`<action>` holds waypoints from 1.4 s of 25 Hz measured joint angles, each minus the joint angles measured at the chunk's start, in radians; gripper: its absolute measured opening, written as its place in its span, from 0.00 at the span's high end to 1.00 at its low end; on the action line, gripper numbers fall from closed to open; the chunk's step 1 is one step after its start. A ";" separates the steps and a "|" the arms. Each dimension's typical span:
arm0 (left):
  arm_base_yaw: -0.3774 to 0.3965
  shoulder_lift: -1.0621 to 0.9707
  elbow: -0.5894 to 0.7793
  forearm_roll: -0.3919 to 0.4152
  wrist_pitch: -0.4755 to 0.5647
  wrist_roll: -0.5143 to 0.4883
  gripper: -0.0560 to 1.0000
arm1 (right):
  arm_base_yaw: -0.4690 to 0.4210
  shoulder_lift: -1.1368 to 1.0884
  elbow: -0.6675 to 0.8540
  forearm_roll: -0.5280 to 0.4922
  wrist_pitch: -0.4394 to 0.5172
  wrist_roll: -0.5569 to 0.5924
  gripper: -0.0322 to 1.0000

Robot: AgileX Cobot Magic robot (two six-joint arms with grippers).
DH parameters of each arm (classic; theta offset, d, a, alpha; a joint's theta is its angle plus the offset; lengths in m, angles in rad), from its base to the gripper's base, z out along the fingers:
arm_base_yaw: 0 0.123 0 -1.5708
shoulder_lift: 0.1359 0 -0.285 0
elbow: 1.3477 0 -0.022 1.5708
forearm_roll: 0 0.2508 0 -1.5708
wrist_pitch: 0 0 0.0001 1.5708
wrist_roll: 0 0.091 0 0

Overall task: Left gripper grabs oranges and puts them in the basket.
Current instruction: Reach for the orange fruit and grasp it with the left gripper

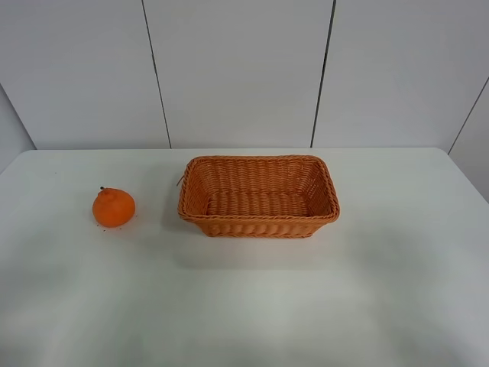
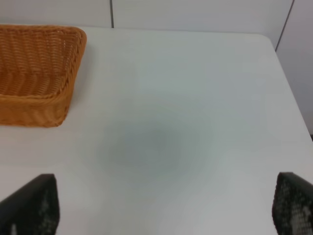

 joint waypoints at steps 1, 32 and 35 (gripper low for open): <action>0.000 0.000 0.000 0.000 0.000 0.000 0.15 | 0.000 0.000 0.000 0.000 0.000 0.000 0.30; 0.000 0.909 -0.391 0.000 -0.185 0.015 0.15 | 0.000 0.000 0.000 0.000 0.000 0.000 0.30; 0.000 1.150 -0.512 0.000 -0.196 0.037 0.15 | 0.000 0.000 0.000 0.000 0.000 0.000 0.30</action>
